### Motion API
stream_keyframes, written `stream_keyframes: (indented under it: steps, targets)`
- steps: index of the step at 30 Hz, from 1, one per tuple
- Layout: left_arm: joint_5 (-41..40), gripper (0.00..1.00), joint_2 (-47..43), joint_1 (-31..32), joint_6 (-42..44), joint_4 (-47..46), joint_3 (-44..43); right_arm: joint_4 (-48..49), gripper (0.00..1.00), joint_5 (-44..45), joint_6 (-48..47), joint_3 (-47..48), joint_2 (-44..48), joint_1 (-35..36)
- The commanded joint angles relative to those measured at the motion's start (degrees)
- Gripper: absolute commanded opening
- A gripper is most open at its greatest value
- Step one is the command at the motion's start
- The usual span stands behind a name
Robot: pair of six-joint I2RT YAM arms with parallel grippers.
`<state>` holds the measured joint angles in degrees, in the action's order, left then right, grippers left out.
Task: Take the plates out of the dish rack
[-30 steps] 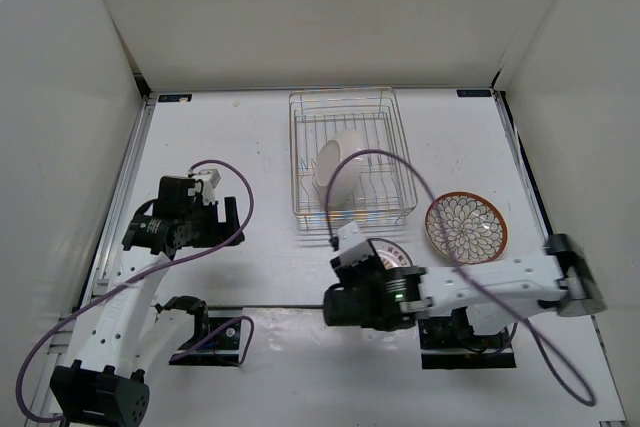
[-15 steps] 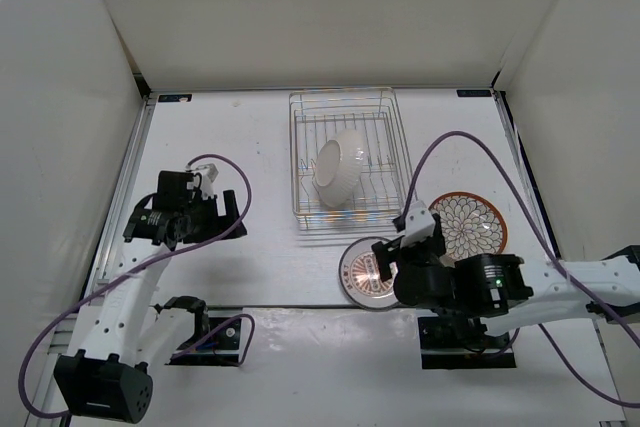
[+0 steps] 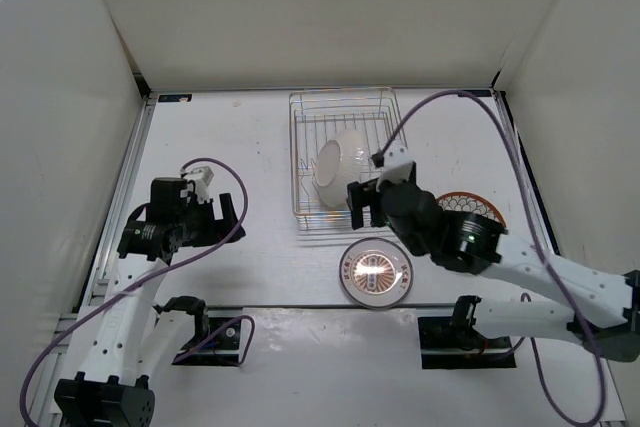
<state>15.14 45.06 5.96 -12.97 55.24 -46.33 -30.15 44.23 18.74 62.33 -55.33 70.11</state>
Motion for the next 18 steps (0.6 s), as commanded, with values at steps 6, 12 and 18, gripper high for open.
stream_keyframes:
  steps: [6, 12, 18]
  targets:
    - [0.94, 1.0, -1.2, -0.24, 0.14, -0.22, 0.09, 7.39, 0.9, -42.2, 1.11, -0.91, -5.2, -24.39]
    - [0.77, 1.0, 0.29, -0.16, 0.32, 1.27, -0.96, 26.71, 0.9, -55.82, 5.86, -11.79, -6.28, -35.03]
    - [1.04, 1.0, -2.26, -0.24, -0.04, -0.4, -0.17, 25.13, 0.88, -62.77, 7.01, -4.32, -18.31, -37.76]
